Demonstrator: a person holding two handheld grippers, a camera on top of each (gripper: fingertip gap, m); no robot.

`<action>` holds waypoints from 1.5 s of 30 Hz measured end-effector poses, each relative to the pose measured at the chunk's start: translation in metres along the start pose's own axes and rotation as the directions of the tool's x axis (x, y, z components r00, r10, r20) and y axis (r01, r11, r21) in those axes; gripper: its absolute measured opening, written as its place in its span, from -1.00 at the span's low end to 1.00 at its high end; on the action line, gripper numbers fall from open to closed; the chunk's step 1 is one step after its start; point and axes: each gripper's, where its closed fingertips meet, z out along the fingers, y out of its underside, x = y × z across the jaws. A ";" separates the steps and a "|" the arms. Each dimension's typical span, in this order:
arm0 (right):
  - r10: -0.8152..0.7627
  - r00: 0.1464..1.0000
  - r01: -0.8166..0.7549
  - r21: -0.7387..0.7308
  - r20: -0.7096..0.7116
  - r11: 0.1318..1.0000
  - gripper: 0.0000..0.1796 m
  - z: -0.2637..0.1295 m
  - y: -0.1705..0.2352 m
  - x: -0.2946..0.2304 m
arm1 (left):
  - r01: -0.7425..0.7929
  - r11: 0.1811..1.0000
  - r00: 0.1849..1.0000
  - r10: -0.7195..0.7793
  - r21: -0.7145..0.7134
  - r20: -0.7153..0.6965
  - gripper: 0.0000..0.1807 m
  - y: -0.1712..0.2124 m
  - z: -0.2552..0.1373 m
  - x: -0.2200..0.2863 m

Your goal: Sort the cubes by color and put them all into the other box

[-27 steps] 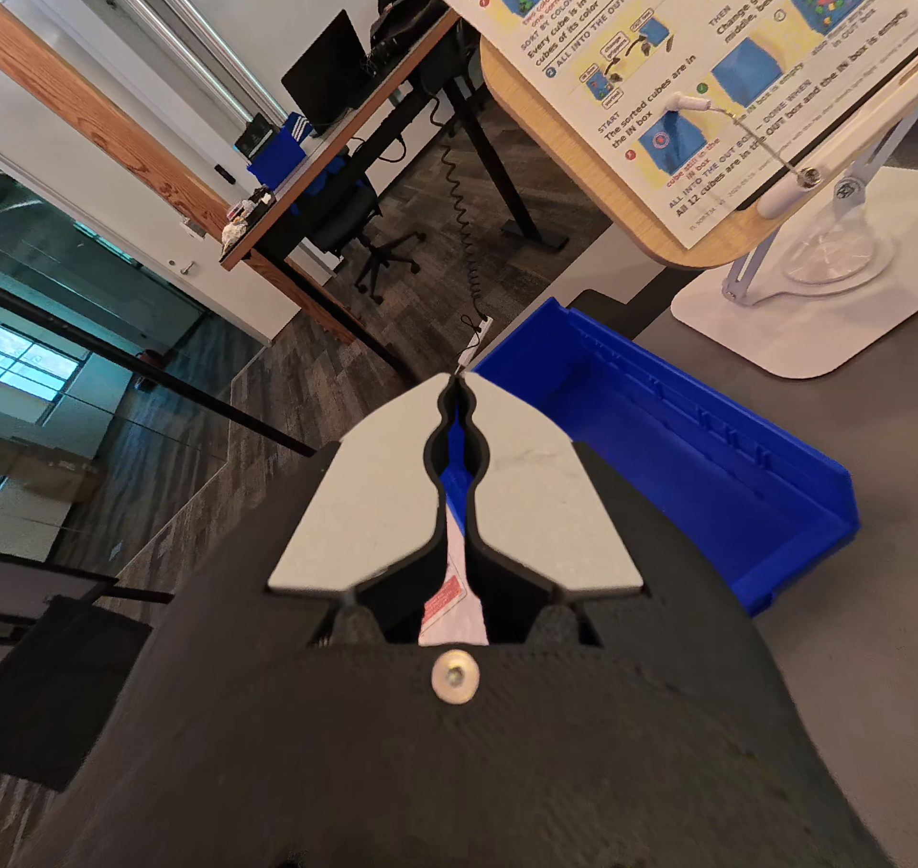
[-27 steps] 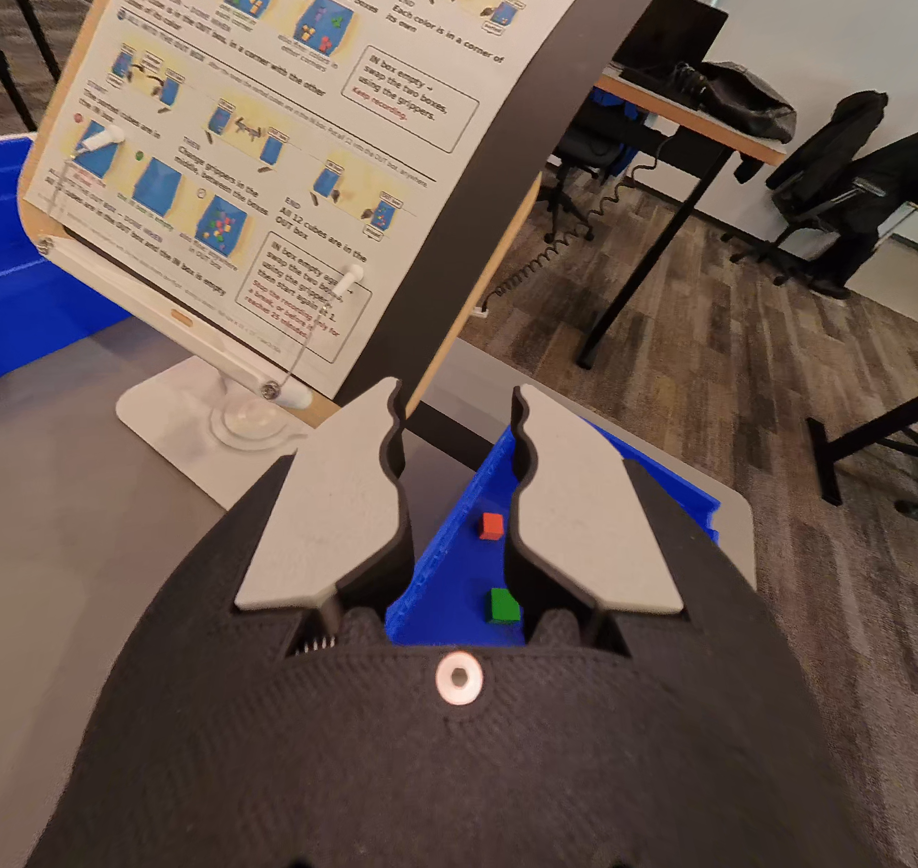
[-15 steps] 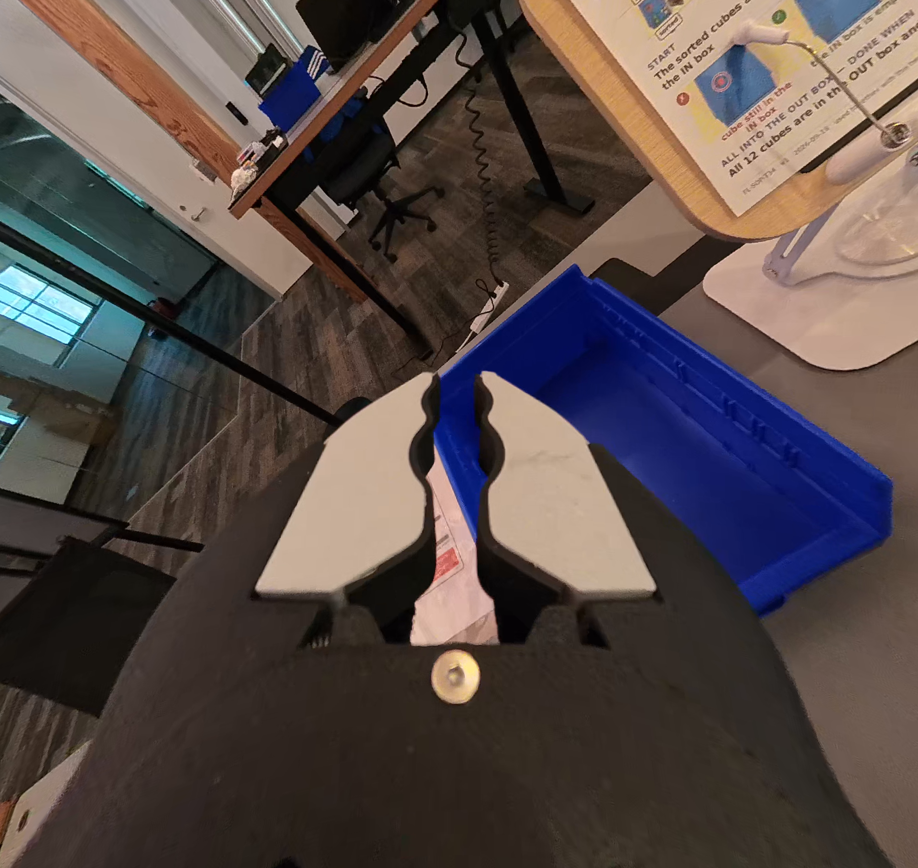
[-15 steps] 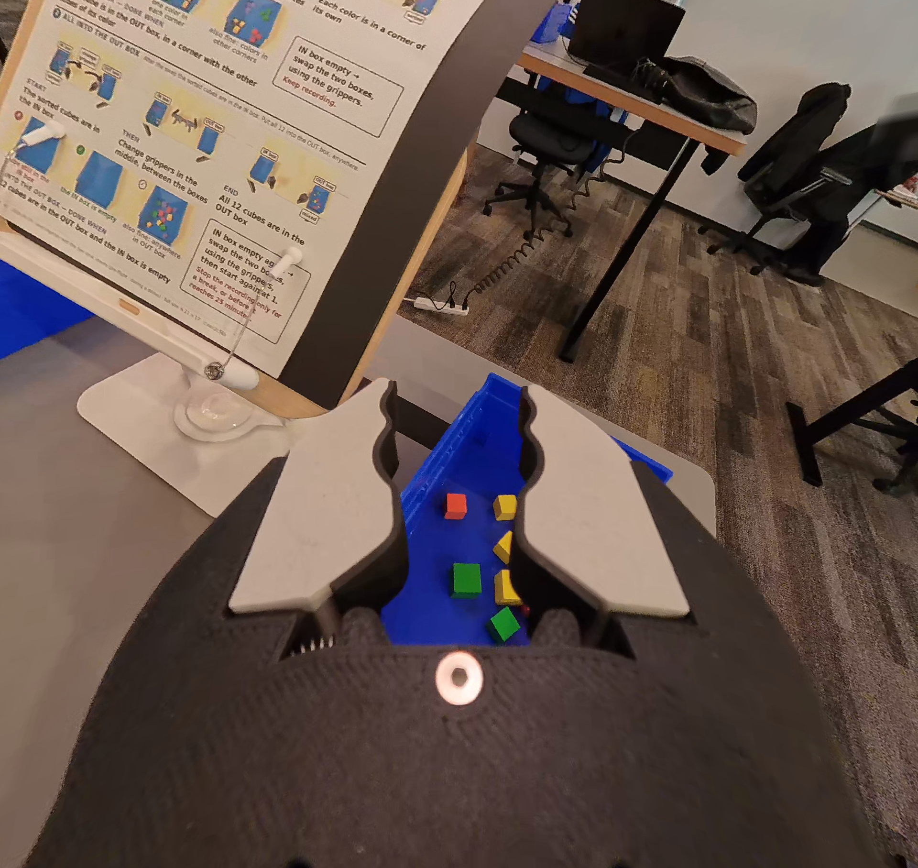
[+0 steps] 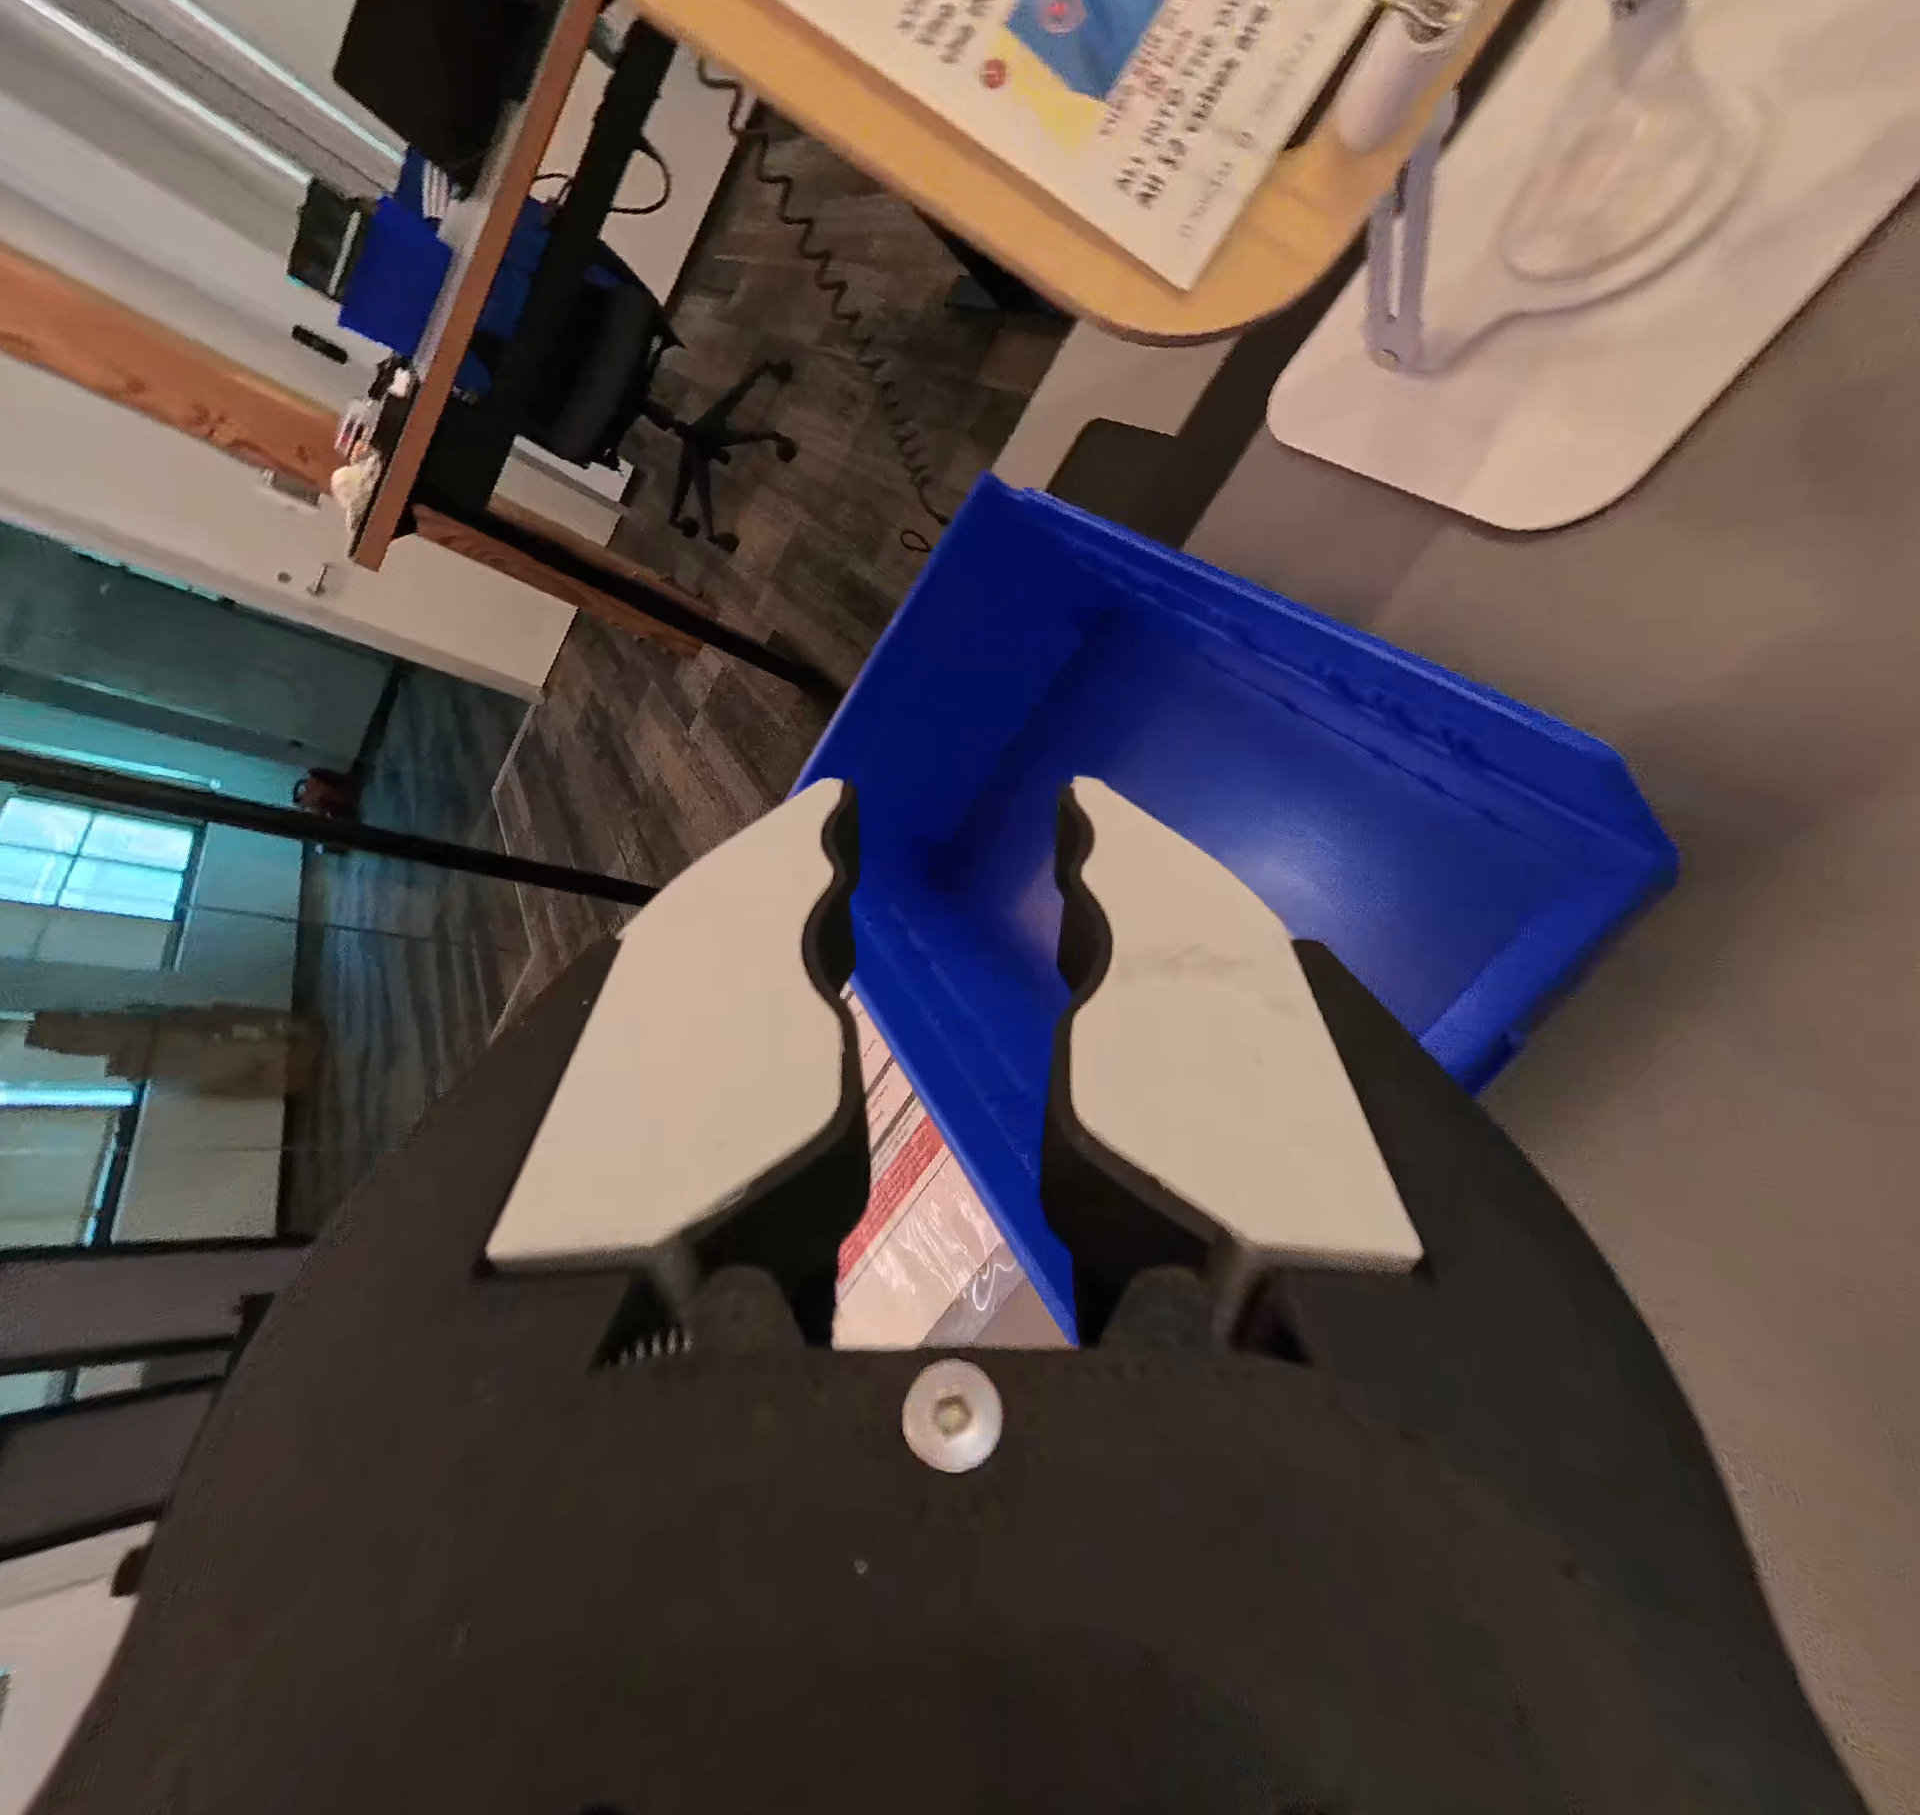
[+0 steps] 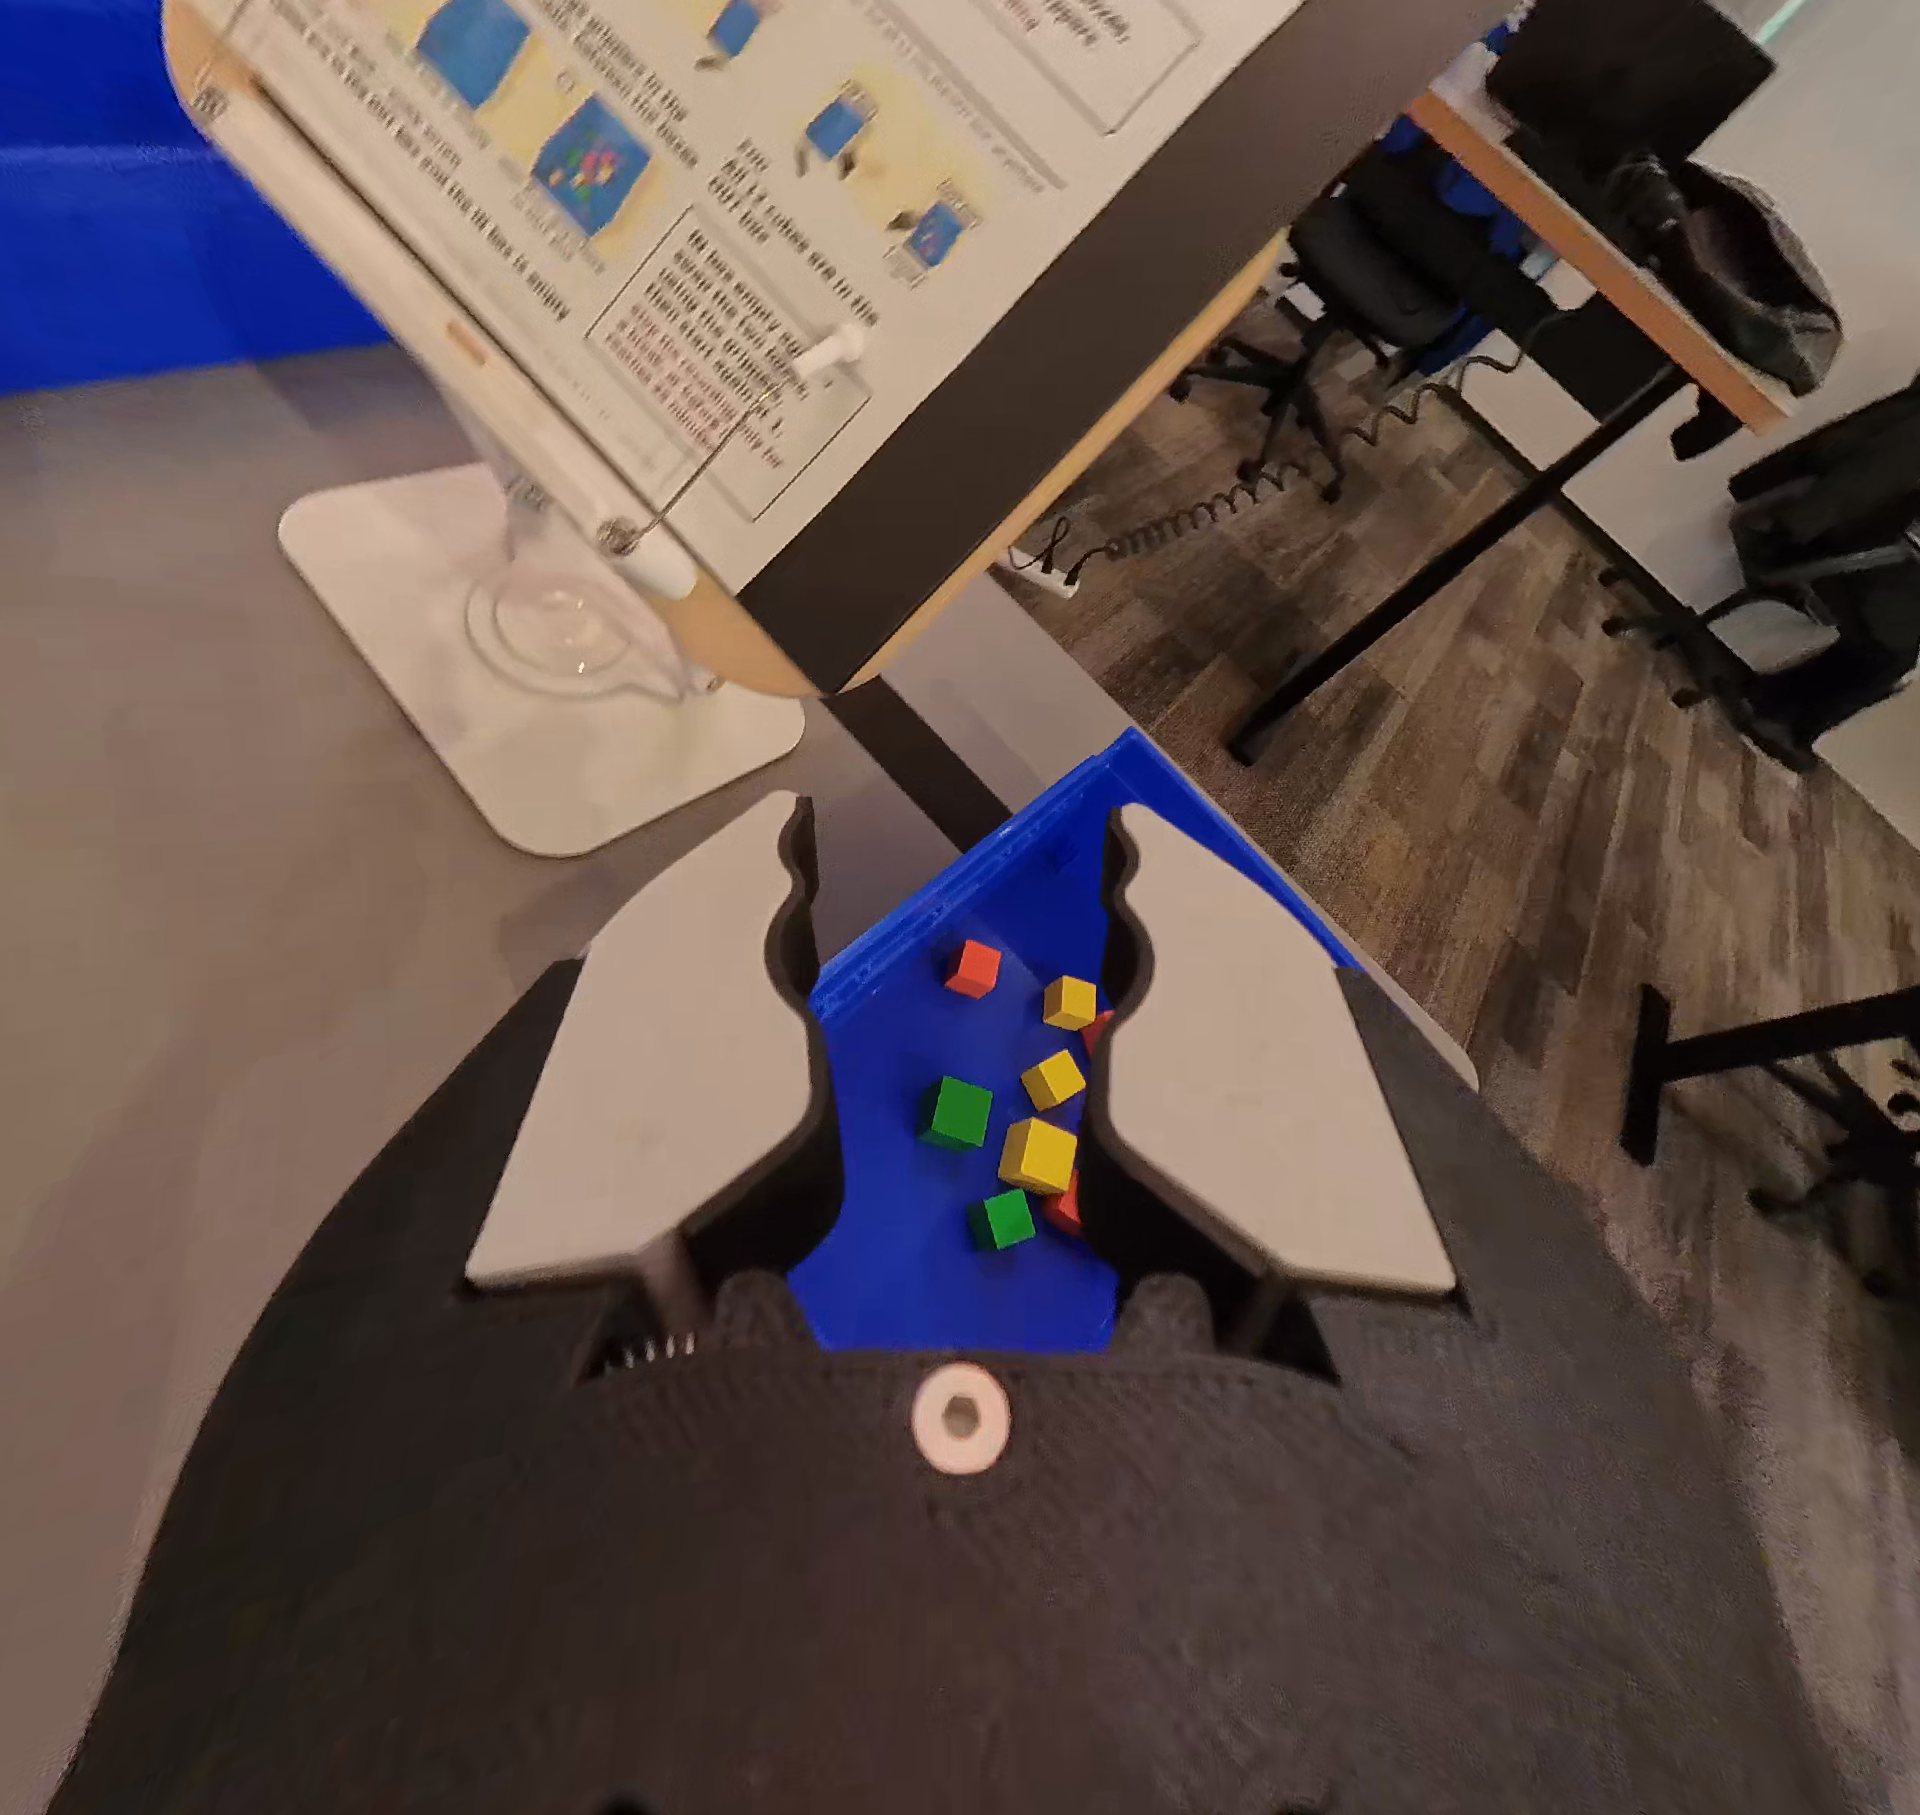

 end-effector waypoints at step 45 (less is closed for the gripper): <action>-0.521 0.812 0.582 -0.425 0.263 0.693 -0.38 0.025 0.178 -0.083 | -0.164 0.985 0.944 0.140 -0.056 -0.297 -0.47 0.085 0.051 0.149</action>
